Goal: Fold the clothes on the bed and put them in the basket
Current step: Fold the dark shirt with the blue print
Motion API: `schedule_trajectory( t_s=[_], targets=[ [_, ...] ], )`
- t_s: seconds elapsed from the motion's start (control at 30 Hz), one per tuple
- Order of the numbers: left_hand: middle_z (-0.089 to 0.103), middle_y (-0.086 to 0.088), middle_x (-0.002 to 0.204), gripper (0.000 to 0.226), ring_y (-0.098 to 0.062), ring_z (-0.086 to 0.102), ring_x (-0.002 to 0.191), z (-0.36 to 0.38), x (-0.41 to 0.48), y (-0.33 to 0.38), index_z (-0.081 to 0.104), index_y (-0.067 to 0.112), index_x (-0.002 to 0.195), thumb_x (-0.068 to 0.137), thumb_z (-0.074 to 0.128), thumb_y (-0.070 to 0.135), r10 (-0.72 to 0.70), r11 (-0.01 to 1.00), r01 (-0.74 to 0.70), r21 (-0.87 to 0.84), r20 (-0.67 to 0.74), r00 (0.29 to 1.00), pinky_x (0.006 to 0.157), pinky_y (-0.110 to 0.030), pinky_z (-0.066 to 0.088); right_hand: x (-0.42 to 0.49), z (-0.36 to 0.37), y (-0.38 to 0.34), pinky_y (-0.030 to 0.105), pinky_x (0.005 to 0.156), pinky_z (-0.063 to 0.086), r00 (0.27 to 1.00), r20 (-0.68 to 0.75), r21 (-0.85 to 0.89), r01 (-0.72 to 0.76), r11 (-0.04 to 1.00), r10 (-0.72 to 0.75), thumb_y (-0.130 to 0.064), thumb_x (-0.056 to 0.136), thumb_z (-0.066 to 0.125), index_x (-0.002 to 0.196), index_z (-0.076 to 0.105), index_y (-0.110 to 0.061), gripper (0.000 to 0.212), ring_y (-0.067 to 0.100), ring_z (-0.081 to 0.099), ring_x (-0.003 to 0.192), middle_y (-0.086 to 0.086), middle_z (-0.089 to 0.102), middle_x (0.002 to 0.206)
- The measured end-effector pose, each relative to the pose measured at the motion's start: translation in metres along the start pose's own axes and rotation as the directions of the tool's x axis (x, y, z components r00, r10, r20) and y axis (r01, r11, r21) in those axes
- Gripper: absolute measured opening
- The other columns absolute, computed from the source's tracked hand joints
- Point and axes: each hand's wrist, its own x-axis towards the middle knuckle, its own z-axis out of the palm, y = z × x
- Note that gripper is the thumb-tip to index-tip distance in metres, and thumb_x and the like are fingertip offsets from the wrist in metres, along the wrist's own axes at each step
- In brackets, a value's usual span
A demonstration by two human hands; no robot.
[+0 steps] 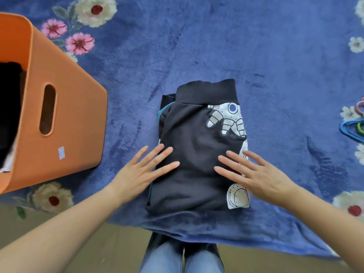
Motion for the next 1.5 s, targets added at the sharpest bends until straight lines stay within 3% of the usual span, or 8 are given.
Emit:
schedule_trajectory(
  t_s=[0.27,0.5,0.63,0.73,0.93,1.07,1.23,1.5],
  targets=[
    [0.009,-0.003,0.163,0.088,-0.021,0.005,0.149,0.006,0.027,-0.014,0.014,0.032,0.155,0.084,0.059,0.006,0.124,0.979,-0.110,-0.172,0.068,0.990,0.118,-0.040,0.011,-0.003,0.008,0.020,0.048,0.113,0.023,0.983,0.183,0.098,-0.036,0.995,0.017,-0.023,0.060,0.084,0.152,0.032,-0.025,0.105,0.022,0.025,0.144,0.004,0.031,0.158],
    [0.012,0.029,0.154,0.062,0.012,0.002,0.142,-0.012,0.037,-0.037,0.045,0.055,0.134,0.084,0.016,0.033,0.031,0.665,0.109,-0.739,0.172,0.985,0.114,-0.010,0.008,-0.002,-0.009,0.041,0.029,0.108,0.028,0.984,0.157,0.448,-0.146,0.882,0.083,-0.032,0.079,0.044,0.148,0.037,-0.036,0.070,0.009,0.024,0.146,-0.008,0.032,0.157],
    [0.044,0.011,0.147,0.047,-0.012,0.033,0.143,0.030,0.016,-0.061,0.050,0.053,0.127,0.089,0.059,0.026,-0.052,0.470,0.383,-0.795,0.408,0.912,0.114,-0.025,0.028,0.010,-0.042,0.052,0.019,0.103,0.039,0.909,0.297,0.852,-0.390,0.350,0.292,-0.020,0.079,0.057,0.124,0.057,-0.050,0.054,-0.014,0.044,0.126,-0.030,0.054,0.132],
    [0.063,0.023,0.106,0.031,0.017,0.053,0.103,-0.030,0.044,-0.060,0.055,0.031,0.107,0.084,0.061,0.012,-0.211,0.223,0.483,-0.847,0.442,0.872,0.093,-0.013,0.042,0.033,-0.054,0.072,0.011,0.065,0.044,0.825,0.395,0.911,-0.407,-0.060,0.404,-0.030,0.067,0.059,0.063,0.069,-0.041,0.016,-0.011,0.051,0.068,-0.027,0.060,0.071],
    [0.071,-0.003,0.099,0.040,-0.018,0.065,0.098,-0.062,0.110,-0.060,0.068,0.014,0.093,0.099,0.045,0.046,-0.512,-0.142,0.557,-0.818,0.543,0.666,0.083,-0.034,0.047,0.069,-0.042,0.111,0.034,0.076,0.048,0.606,0.672,0.736,-0.483,-0.475,0.426,-0.025,0.075,0.067,0.097,0.075,-0.008,0.029,0.020,0.063,0.088,0.010,0.074,0.099],
    [0.059,-0.001,0.090,0.028,-0.031,0.057,0.096,-0.071,0.128,-0.043,0.051,0.013,0.101,0.097,0.048,0.040,-0.770,-0.110,0.542,-0.833,0.416,0.483,0.072,-0.038,0.039,0.087,-0.042,0.098,0.029,0.073,0.046,0.392,0.577,0.809,-0.396,-0.434,0.717,-0.029,0.061,0.060,0.110,0.063,-0.016,0.051,0.019,0.060,0.084,0.001,0.065,0.096],
    [0.052,0.040,0.105,0.050,0.021,0.050,0.096,-0.079,0.128,-0.015,0.039,0.045,0.121,0.072,0.047,0.057,-0.828,-0.218,0.208,-0.954,0.293,0.477,0.080,-0.008,0.040,0.106,-0.053,0.060,0.034,0.102,0.041,0.360,0.096,0.995,-0.026,-0.093,0.928,-0.015,0.076,0.047,0.130,0.049,-0.046,0.063,0.019,0.054,0.114,0.004,0.051,0.127],
    [0.058,0.013,0.073,0.018,0.007,0.052,0.066,-0.076,0.146,-0.025,0.049,0.024,0.088,0.097,0.043,0.038,-0.936,-0.136,0.252,-0.958,0.208,0.283,0.058,-0.011,0.037,0.127,-0.050,0.101,0.011,0.067,0.034,0.089,0.020,0.940,-0.340,0.011,0.996,-0.055,0.086,0.045,0.081,0.046,-0.018,0.038,0.003,0.044,0.070,-0.009,0.047,0.077]
  ],
)
